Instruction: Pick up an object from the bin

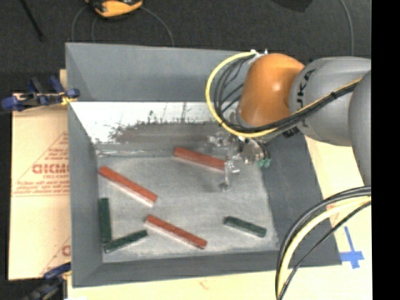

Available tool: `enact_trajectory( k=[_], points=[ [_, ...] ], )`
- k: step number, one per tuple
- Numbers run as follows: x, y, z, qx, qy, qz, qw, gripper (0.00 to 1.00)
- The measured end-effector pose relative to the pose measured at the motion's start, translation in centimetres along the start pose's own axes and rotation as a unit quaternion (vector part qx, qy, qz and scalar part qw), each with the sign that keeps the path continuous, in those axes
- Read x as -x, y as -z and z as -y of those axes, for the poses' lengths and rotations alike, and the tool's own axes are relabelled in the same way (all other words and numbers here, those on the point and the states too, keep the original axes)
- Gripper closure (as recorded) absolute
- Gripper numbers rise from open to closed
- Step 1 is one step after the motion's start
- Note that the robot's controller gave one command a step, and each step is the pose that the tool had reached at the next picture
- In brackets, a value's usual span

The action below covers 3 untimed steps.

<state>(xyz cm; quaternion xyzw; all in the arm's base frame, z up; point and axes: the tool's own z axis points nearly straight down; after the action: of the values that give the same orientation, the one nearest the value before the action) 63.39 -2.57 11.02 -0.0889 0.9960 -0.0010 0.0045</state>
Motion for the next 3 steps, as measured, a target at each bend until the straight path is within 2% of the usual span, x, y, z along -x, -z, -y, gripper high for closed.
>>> enact_trajectory(
  k=[1, 2, 3],
  points=[
    [0.6, -3.5, 0.8, 0.001, -0.003, 0.0022, 1.0000, 1.00],
    [0.6, -3.5, 0.8, 0.001, -0.003, 0.0022, 1.0000, 1.00],
    [0.9, 8.0, -5.1, 0.001, 0.009, -0.0018, 1.0000, 1.00]
  ],
)
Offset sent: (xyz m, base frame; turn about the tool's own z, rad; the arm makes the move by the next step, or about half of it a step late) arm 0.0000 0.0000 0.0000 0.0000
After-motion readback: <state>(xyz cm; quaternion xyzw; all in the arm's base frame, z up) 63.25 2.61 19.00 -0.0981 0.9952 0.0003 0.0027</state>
